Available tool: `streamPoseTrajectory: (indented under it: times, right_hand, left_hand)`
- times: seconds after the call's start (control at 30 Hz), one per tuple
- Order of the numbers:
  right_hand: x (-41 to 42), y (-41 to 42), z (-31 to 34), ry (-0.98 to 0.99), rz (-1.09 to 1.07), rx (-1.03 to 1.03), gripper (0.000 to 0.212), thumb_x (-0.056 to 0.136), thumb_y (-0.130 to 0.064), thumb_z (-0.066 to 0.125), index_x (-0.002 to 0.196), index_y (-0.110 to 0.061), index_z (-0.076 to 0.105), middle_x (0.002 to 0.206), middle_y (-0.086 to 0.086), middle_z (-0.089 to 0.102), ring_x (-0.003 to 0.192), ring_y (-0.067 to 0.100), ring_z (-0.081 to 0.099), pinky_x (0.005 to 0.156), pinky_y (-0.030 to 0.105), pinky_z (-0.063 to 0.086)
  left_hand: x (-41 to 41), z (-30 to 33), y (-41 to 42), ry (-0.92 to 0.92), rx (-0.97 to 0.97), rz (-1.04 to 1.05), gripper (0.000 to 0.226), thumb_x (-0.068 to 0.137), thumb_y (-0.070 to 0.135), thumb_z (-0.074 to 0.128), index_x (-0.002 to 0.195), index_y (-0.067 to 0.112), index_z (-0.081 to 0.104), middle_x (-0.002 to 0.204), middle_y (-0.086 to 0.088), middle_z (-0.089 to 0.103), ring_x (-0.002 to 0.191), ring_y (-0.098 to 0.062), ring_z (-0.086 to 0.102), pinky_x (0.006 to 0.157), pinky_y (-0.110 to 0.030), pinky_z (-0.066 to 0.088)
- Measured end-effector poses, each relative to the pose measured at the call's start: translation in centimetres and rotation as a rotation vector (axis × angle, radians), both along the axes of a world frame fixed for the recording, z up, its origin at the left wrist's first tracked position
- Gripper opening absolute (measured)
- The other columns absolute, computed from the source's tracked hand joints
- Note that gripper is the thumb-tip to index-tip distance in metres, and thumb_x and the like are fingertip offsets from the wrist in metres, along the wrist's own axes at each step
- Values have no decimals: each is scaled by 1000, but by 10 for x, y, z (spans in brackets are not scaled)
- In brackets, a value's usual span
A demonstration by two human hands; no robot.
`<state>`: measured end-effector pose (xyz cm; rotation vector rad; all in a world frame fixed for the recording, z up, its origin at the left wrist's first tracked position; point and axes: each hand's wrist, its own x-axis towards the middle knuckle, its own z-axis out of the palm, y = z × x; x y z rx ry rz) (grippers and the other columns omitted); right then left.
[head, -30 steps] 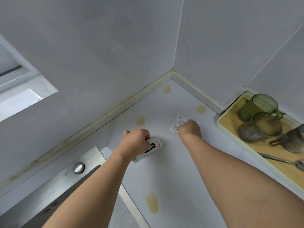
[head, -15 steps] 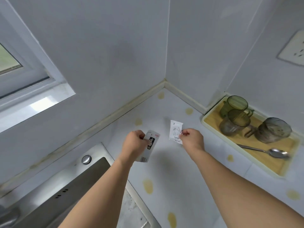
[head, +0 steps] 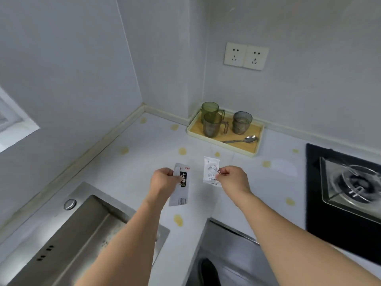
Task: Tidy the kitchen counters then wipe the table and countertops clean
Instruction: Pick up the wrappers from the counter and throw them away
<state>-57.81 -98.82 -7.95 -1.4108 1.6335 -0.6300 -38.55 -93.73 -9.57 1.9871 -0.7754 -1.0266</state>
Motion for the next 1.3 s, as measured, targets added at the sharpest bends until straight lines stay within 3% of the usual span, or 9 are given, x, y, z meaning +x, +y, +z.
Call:
streamPoseTrajectory:
  times: [0.13, 0.3, 0.43, 0.57, 0.67, 0.87, 1.03, 1.17, 1.3]
  right_hand:
    - [-71, 44, 12, 53, -101, 15, 11, 86, -6, 62, 84, -15, 67, 88, -1, 64, 82, 20, 59, 61, 24, 42]
    - [-160, 89, 29, 46, -251, -12, 9, 85, -6, 64, 82, -14, 68, 81, -3, 63, 80, 20, 60, 67, 26, 45]
    - [-239, 126, 39, 36, -353, -47, 5, 85, -7, 65, 85, -11, 67, 81, -3, 62, 78, 16, 58, 58, 20, 41]
    - [-346, 181, 42, 78, -475, -22, 12, 83, -5, 63, 74, 2, 60, 70, 4, 55, 63, 16, 48, 56, 26, 37]
    - [-423, 224, 40, 103, -547, -5, 21, 82, -4, 62, 65, -10, 52, 65, 4, 49, 60, 18, 45, 55, 28, 35]
    - [-597, 324, 23, 95, -715, 41, 21, 79, -1, 62, 65, -11, 51, 64, 7, 47, 60, 20, 42, 55, 27, 31]
    - [-700, 371, 7, 64, -826, 117, 14, 78, -2, 65, 77, 11, 58, 74, 27, 58, 67, 19, 48, 60, 28, 33]
    - [-771, 382, -3, 68, -853, 142, 17, 78, -1, 62, 67, -10, 53, 83, 27, 65, 68, 20, 50, 59, 28, 35]
    - [-843, 383, -12, 97, -857, 185, 26, 84, -1, 59, 63, -13, 49, 84, 11, 65, 70, 19, 53, 49, 23, 33]
  left_hand:
    - [-68, 12, 13, 25, 13, -159, 38, 80, 4, 68, 61, 16, 37, 61, -2, 40, 54, -19, 32, 50, -26, 21]
    - [-150, 36, 22, 8, -17, -341, 37, 80, 5, 67, 65, 16, 35, 63, -5, 38, 51, -18, 30, 48, -26, 20]
    - [-230, 51, 33, -13, -45, -451, 37, 79, 5, 67, 63, 16, 36, 65, -7, 38, 54, -21, 30, 50, -26, 20]
    - [-347, 54, 59, -13, -75, -613, 34, 77, 5, 70, 65, 13, 39, 66, -9, 38, 56, -21, 31, 49, -25, 22]
    - [-433, 51, 83, -9, -81, -694, 30, 79, 8, 71, 65, 13, 44, 63, -4, 48, 52, -17, 38, 47, -23, 28]
    - [-627, 38, 156, -22, -103, -903, 18, 80, 10, 70, 75, 11, 52, 73, -6, 55, 59, -15, 48, 51, -24, 36]
    - [-739, 32, 188, -29, -73, -1085, 27, 75, 13, 71, 71, 16, 45, 71, -6, 53, 65, -19, 53, 59, -30, 39]
    - [-818, 17, 190, -67, -54, -1159, 37, 77, 11, 70, 65, 18, 35, 70, -7, 55, 65, -21, 57, 58, -31, 38]
    - [-899, -4, 181, -110, 5, -1217, 37, 80, 14, 71, 68, 18, 36, 91, -14, 71, 85, -26, 72, 61, -34, 48]
